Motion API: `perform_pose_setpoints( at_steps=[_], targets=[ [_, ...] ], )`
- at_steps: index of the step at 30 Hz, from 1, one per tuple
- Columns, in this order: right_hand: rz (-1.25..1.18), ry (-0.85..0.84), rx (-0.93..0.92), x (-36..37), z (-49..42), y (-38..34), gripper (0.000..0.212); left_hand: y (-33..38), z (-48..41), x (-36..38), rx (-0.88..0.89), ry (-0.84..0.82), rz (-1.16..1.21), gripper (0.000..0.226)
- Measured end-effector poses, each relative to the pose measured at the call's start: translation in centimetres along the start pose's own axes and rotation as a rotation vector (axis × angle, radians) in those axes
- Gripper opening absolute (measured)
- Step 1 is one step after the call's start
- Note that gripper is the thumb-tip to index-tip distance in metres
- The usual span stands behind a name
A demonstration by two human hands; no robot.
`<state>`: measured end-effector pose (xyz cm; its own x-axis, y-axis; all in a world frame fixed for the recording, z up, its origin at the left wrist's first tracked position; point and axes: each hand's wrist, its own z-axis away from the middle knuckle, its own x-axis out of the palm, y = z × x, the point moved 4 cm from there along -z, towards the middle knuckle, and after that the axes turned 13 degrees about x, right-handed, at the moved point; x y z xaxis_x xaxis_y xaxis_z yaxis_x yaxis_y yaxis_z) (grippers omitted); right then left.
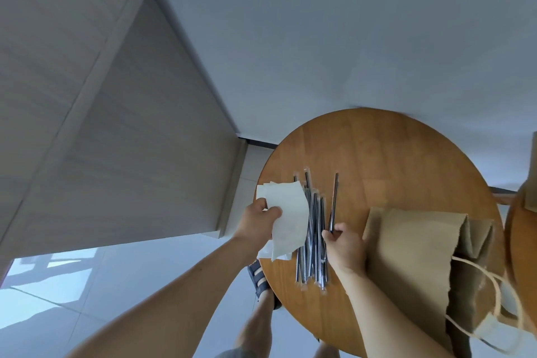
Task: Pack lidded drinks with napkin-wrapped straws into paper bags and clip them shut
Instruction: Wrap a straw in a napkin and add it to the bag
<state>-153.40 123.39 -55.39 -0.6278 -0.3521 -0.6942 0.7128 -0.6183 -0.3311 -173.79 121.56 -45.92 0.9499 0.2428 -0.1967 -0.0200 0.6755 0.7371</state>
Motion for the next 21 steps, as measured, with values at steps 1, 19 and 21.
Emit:
perform_pose_setpoints(
  at_steps=[1, 19, 21],
  targets=[
    [0.006, 0.015, -0.010, -0.4, 0.5, -0.2, 0.025, 0.5, 0.2, 0.0, 0.011, 0.004, -0.014, 0.019],
    [-0.230, -0.328, -0.515, -10.2, 13.0, -6.5, 0.009, 9.4, 6.3, 0.6, 0.254, -0.018, 0.053, 0.016],
    [-0.220, -0.304, -0.534, -11.5, 13.3, -6.9, 0.009, 10.6, 7.2, 1.0, 0.297, -0.047, 0.097, 0.014]
  ],
)
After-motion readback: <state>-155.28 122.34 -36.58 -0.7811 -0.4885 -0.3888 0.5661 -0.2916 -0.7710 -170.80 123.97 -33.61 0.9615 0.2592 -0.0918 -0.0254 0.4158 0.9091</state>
